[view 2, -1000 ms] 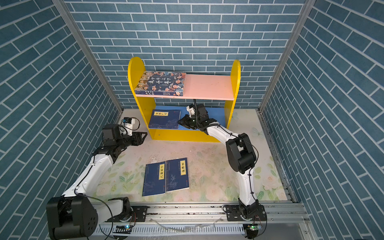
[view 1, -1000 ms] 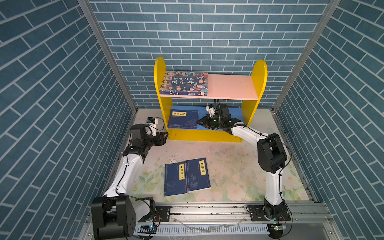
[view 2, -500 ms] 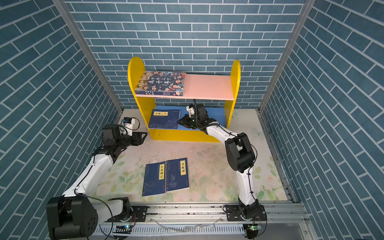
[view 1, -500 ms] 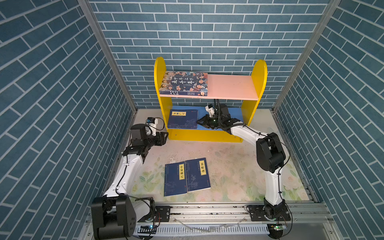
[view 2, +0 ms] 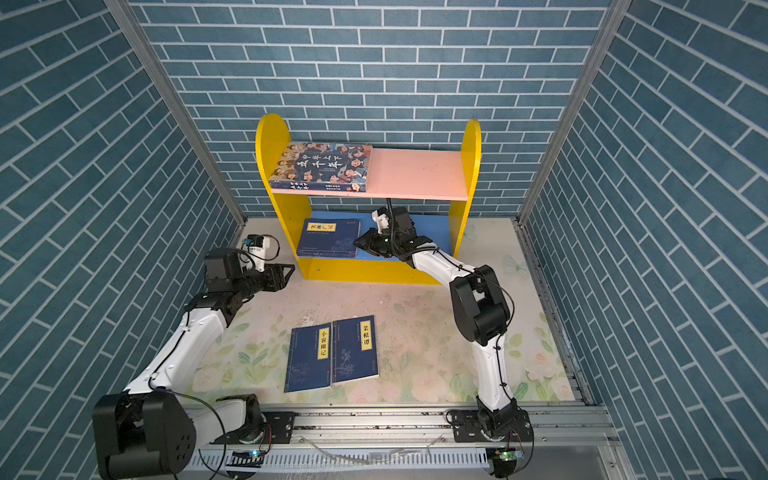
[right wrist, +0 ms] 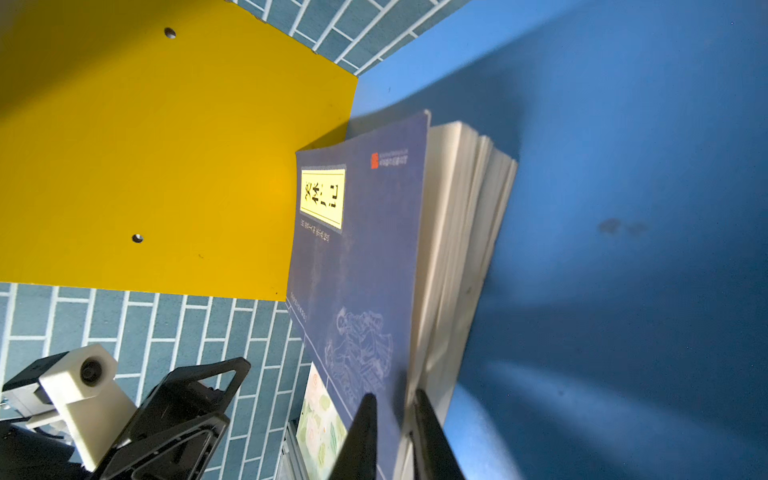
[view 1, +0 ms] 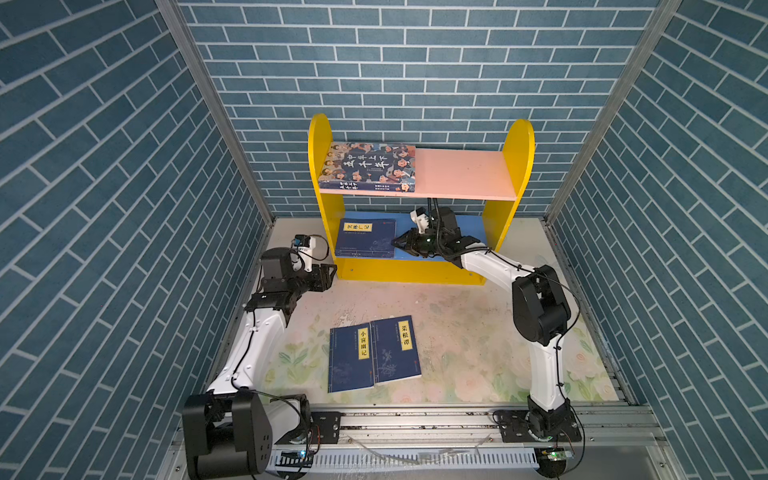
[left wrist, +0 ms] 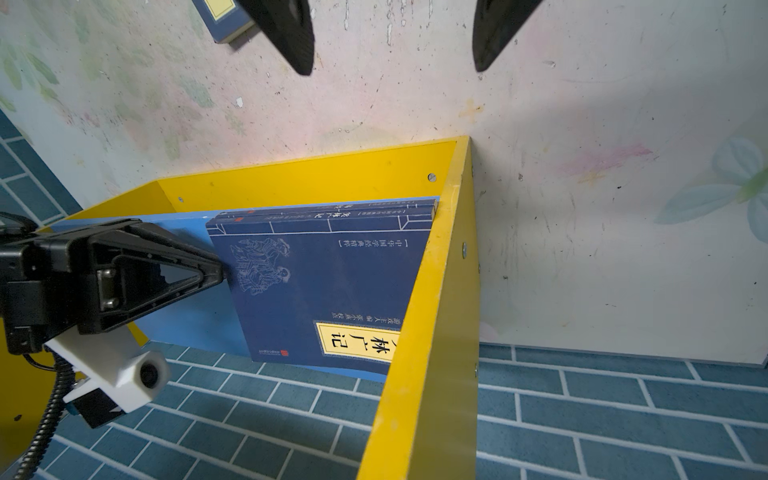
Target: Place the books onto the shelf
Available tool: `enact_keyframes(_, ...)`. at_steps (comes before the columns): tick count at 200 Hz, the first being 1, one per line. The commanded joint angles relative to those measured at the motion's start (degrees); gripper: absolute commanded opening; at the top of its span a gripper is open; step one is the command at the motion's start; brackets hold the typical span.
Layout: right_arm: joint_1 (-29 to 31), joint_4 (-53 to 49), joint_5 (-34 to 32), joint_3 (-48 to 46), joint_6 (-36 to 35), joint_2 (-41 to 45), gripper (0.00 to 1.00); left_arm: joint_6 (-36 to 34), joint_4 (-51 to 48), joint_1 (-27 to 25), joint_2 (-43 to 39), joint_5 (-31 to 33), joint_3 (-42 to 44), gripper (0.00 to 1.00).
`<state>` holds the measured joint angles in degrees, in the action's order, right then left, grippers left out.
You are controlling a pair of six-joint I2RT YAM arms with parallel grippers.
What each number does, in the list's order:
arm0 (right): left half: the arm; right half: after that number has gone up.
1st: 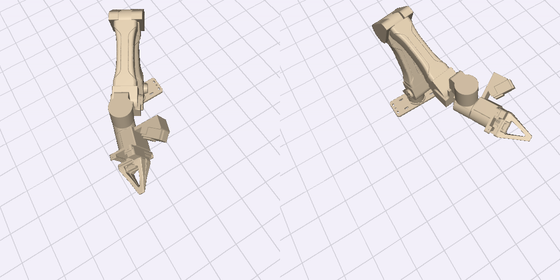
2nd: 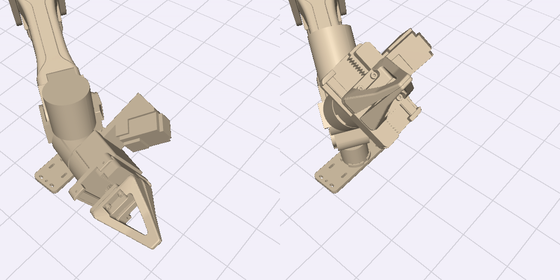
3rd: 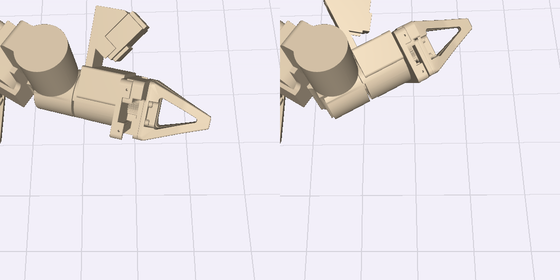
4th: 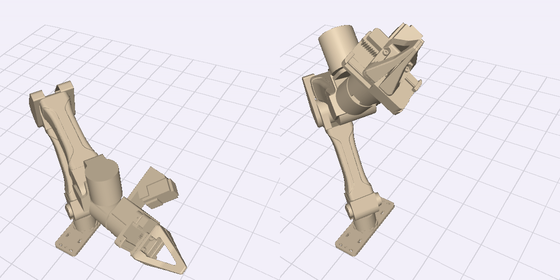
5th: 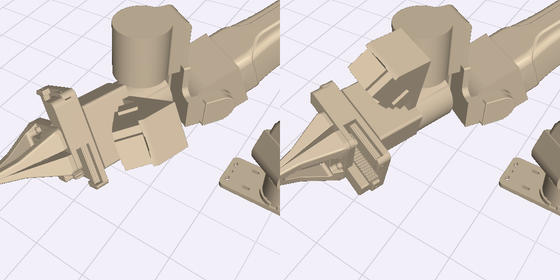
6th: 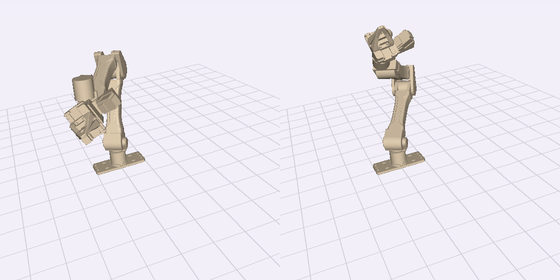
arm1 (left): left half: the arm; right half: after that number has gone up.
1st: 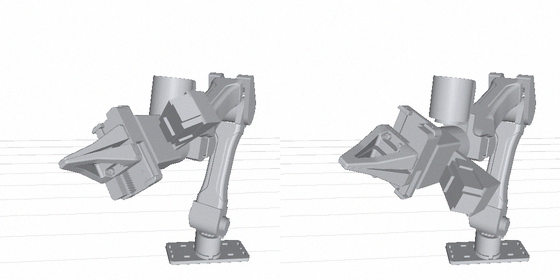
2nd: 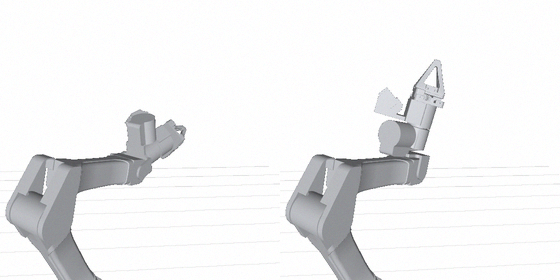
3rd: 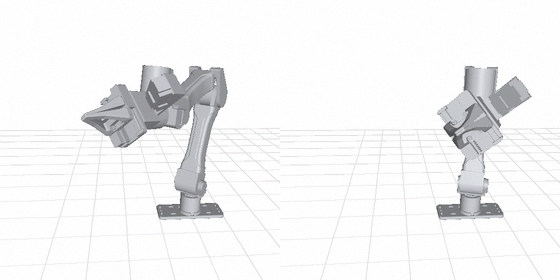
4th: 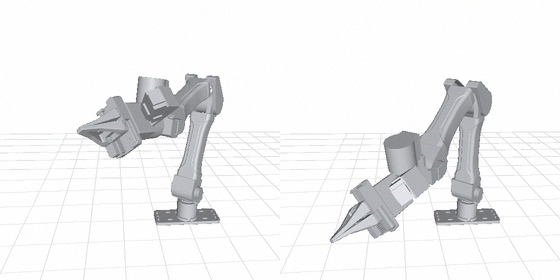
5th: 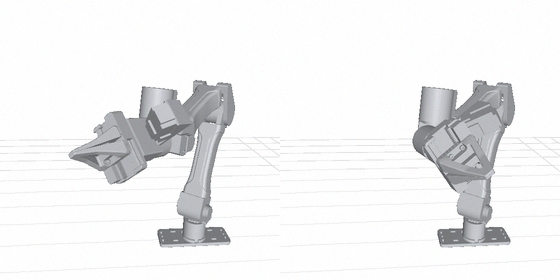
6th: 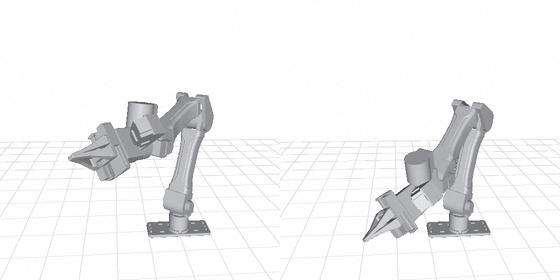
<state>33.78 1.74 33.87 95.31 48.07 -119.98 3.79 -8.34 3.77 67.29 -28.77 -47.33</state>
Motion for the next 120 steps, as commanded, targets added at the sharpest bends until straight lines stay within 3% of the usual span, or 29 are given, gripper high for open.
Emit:
enact_keyframes(1, 0.3, 2.03, -3.34, -2.71, -1.82, 5.26, 0.23, 0.29, -2.23, 0.36, -1.83, -1.4, -1.48, 0.62)
enact_keyframes(56, -0.34, 5.22, -4.91, -14.62, -2.45, 15.77, 0.28, -0.73, -10.78, 0.36, -5.66, -4.31, -3.61, 0.63)
enact_keyframes(120, 2.34, -0.2, -6.14, -33.86, -6.34, 33.27, 0.3, -4.24, -19.67, 0.36, -7.48, -19.19, -4.73, 0.64)
